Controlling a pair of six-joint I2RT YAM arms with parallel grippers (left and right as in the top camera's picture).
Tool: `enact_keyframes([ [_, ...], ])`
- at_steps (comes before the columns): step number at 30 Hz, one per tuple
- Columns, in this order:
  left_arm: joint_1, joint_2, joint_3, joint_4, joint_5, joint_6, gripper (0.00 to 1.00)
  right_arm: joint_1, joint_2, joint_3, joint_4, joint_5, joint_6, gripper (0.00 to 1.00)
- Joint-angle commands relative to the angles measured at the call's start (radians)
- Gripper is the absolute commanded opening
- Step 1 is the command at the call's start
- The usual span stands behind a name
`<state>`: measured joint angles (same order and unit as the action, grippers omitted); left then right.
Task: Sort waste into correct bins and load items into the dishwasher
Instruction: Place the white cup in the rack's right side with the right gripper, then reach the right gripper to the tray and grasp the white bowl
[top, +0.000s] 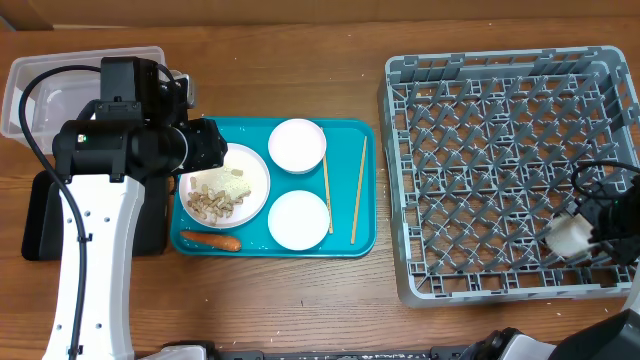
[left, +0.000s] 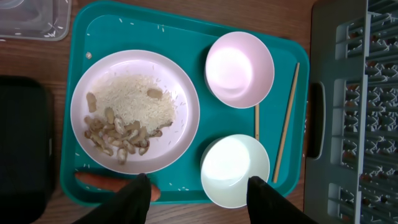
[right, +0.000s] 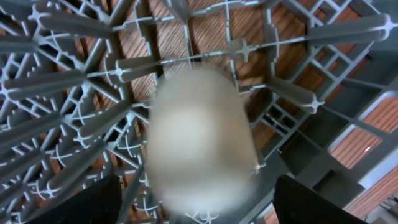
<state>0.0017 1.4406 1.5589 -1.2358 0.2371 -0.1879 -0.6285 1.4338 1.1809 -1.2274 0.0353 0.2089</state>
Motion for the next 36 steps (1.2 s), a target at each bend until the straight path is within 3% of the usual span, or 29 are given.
enact_keyframes([
  [1, 0.003, -0.001, 0.015, -0.005, -0.013, 0.001, 0.54, -0.002, -0.003, 0.019, 0.003, -0.034, 0.002, 0.81],
  [7, 0.003, -0.001, 0.014, -0.017, -0.025, 0.001, 0.57, 0.008, -0.016, 0.1, -0.01, -0.291, -0.065, 0.81],
  [12, 0.002, -0.001, 0.014, -0.024, -0.038, 0.001, 0.58, 0.122, -0.042, 0.219, -0.045, -0.435, -0.162, 0.81],
  [20, 0.003, -0.001, 0.014, -0.039, -0.082, 0.0, 0.62, 0.575, -0.036, 0.247, -0.02, -0.44, -0.183, 0.8],
  [28, 0.003, -0.001, 0.014, -0.069, -0.116, 0.0, 0.66, 1.006, 0.098, 0.247, 0.098, -0.36, -0.125, 0.78],
  [36, 0.003, -0.001, 0.014, -0.07, -0.116, 0.001, 0.66, 1.204, 0.326, 0.246, 0.208, -0.349, -0.083, 0.67],
])
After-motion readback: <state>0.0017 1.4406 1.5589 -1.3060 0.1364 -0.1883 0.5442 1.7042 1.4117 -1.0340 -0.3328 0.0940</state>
